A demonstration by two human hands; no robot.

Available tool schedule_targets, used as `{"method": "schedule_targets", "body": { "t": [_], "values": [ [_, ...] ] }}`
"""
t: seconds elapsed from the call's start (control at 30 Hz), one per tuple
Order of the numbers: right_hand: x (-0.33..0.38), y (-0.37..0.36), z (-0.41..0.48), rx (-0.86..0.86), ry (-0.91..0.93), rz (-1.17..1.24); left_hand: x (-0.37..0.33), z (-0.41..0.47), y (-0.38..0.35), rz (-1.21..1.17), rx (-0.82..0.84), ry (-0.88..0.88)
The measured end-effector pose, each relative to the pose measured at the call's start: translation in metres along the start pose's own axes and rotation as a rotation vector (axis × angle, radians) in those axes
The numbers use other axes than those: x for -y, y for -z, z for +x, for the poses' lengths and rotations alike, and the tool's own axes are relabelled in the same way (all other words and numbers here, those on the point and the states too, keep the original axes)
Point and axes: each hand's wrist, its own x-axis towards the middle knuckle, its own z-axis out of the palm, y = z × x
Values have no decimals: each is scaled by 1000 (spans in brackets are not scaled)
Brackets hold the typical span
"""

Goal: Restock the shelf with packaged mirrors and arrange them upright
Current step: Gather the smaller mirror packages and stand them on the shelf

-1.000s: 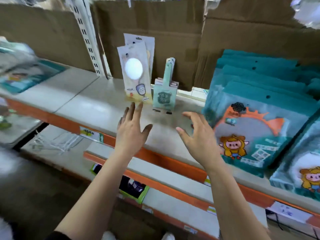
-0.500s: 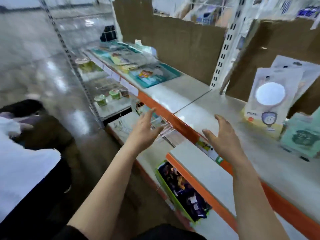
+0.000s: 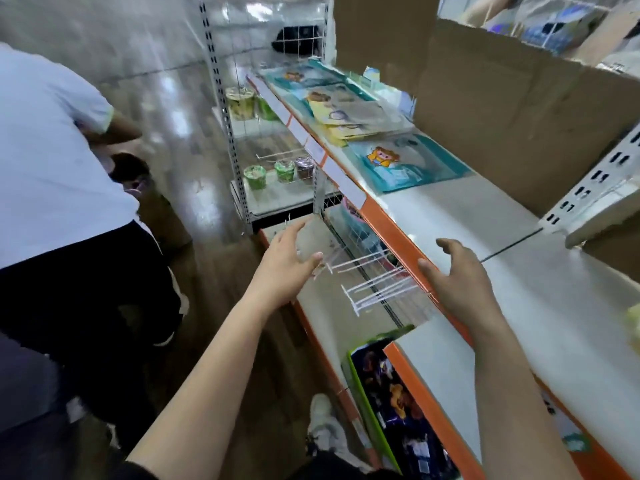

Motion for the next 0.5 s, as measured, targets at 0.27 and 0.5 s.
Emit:
{"method": "schedule_targets", "body": {
  "t": [0.27,0.5],
  "values": [
    [29,-43,92,-5,39,38,32,72,6,0,-17,116],
    [68,-68,183,-35,36,116,45,152,29,37,-80,147]
  ]
}}
